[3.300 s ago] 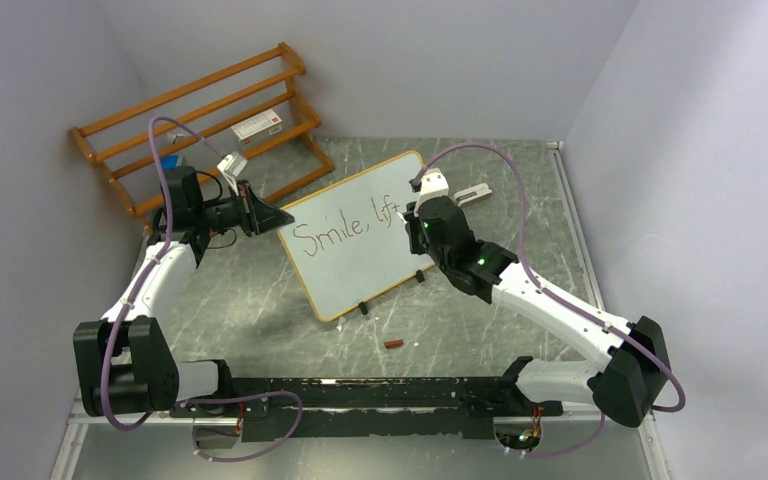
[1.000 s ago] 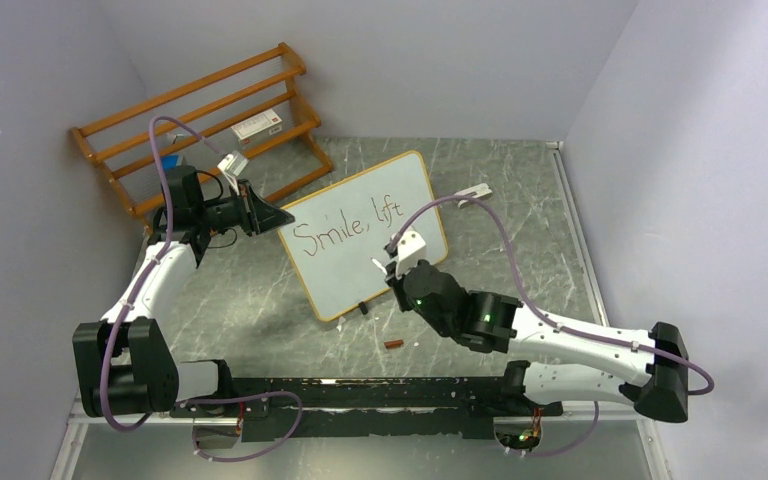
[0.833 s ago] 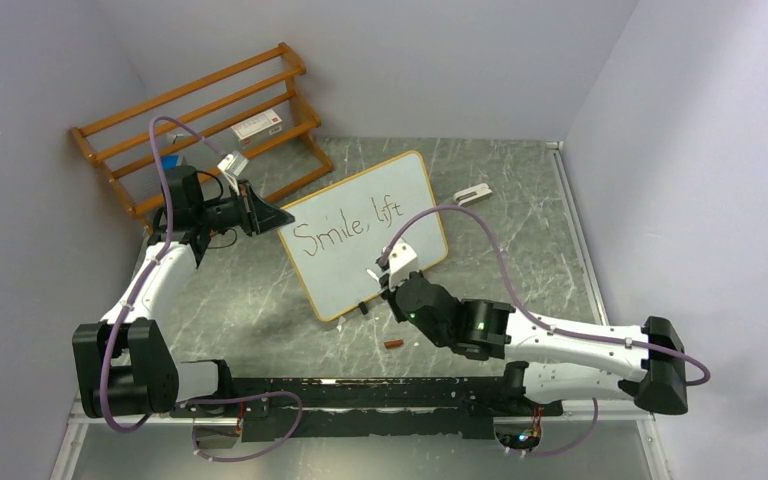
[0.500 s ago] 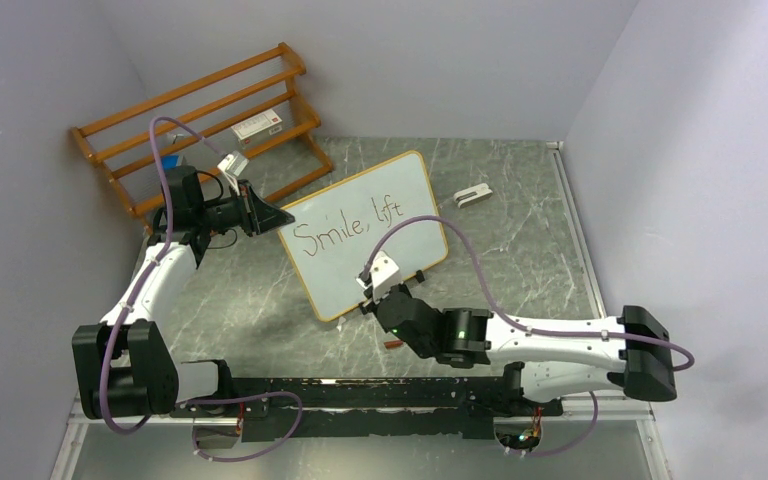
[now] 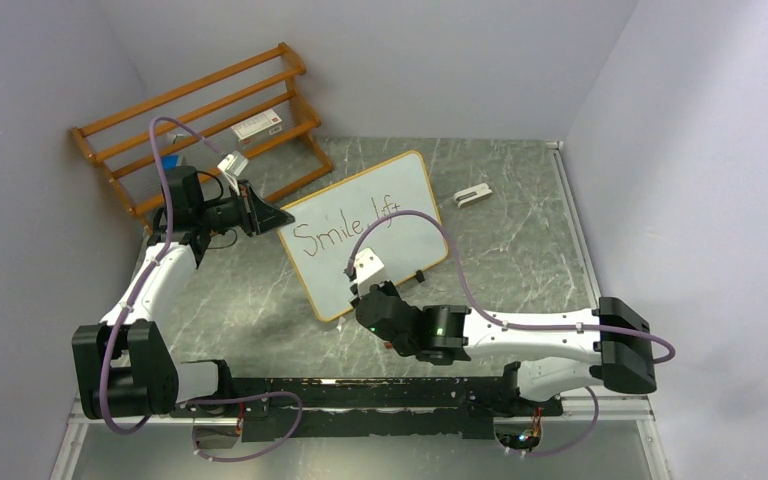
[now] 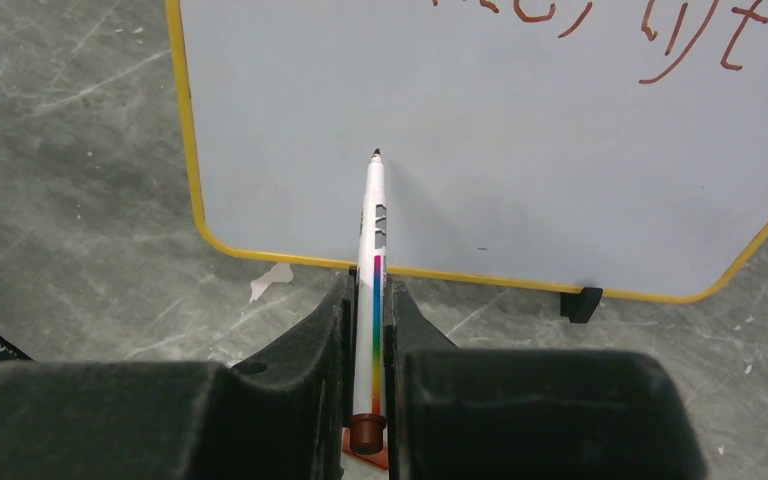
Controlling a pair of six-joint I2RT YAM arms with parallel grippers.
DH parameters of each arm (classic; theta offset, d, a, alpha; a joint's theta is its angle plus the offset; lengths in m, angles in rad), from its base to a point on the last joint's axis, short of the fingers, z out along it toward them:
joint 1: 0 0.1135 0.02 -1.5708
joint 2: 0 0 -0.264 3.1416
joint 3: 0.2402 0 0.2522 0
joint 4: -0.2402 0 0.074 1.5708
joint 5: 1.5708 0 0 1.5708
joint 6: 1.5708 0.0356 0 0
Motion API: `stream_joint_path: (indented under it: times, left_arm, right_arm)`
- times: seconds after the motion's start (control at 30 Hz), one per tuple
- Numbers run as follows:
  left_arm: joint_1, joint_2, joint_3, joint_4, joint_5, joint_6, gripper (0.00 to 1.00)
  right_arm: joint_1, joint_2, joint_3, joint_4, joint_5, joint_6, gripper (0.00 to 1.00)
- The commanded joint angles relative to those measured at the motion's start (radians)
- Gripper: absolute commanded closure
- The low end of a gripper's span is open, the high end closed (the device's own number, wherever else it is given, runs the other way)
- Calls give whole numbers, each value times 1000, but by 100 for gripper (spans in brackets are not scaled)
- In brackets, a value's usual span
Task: Write a sentence on the whiteboard
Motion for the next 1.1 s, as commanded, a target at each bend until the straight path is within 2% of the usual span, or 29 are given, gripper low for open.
stream_joint_path:
  times: [0.0, 1.07]
  left_arm:
    - [-2, 23, -25, -64, -170, 87, 95]
    - [-2, 20, -23, -70, -166, 92, 95]
  right_arm:
    - [5, 25, 37, 23, 47, 21, 100]
    - [-2, 137, 102, 18, 59, 16, 100]
